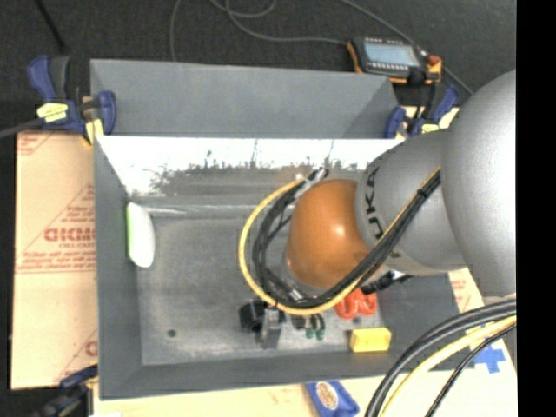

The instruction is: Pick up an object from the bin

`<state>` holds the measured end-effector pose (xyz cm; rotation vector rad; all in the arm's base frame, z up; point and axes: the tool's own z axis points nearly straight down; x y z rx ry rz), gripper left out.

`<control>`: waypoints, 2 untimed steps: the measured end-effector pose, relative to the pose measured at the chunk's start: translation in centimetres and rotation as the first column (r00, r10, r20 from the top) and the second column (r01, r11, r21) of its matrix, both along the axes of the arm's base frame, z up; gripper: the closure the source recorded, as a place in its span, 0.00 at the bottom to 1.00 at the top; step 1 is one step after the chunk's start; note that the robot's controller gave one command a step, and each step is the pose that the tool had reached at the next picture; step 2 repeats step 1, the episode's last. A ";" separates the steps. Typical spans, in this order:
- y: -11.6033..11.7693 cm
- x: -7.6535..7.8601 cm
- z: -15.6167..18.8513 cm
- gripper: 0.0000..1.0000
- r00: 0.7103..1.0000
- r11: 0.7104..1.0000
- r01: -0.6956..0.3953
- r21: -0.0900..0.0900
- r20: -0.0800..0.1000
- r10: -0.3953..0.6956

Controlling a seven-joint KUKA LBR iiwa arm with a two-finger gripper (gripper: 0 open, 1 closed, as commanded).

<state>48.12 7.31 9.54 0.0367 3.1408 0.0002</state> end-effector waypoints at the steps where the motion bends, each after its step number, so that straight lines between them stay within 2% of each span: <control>1: 0.0 0.3 2.1 1.00 1.000 1.000 0.002 0.001 0.005 -0.002; 2: 0.0 0.3 2.1 1.00 1.000 1.000 0.002 0.001 0.005 -0.002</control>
Offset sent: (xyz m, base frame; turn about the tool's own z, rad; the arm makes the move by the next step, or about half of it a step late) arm 0.0483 -0.0249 -0.0254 0.0071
